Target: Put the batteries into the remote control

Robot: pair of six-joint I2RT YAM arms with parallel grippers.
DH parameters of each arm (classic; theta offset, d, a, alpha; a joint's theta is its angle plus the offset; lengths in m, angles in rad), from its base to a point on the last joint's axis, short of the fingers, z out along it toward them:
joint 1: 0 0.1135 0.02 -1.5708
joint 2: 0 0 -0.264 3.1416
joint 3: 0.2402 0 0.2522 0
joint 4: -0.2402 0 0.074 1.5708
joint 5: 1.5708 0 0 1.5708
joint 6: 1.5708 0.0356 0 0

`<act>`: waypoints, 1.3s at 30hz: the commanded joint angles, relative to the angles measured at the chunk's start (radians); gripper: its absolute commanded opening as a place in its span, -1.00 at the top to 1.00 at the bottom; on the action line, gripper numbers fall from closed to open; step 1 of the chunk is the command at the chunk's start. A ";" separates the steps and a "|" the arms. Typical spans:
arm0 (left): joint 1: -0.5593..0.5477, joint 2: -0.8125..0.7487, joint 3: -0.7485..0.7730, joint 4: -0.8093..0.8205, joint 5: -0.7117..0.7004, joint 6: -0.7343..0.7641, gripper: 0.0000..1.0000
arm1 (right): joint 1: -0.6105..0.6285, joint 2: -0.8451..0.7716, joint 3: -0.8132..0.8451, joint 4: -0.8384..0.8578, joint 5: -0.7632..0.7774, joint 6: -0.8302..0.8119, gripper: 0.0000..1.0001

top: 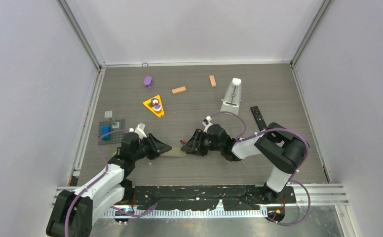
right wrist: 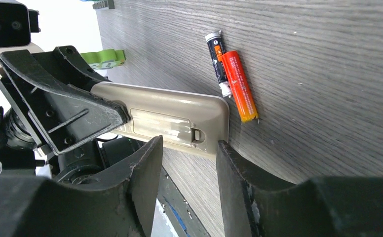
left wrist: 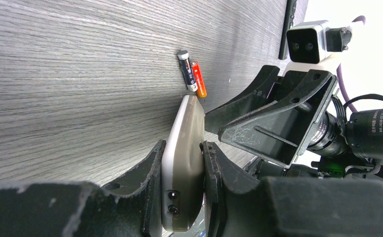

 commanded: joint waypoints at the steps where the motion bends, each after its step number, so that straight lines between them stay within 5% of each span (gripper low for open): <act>1: -0.004 0.027 -0.033 -0.124 -0.070 0.063 1.00 | 0.005 -0.062 0.029 0.026 0.023 -0.054 0.03; 9: -0.004 0.024 -0.037 -0.124 -0.071 0.063 1.00 | 0.005 -0.056 0.041 0.035 0.019 -0.052 0.21; 39: -0.005 0.034 -0.042 -0.108 -0.064 0.058 1.00 | 0.016 0.024 0.069 -0.022 0.016 -0.053 0.12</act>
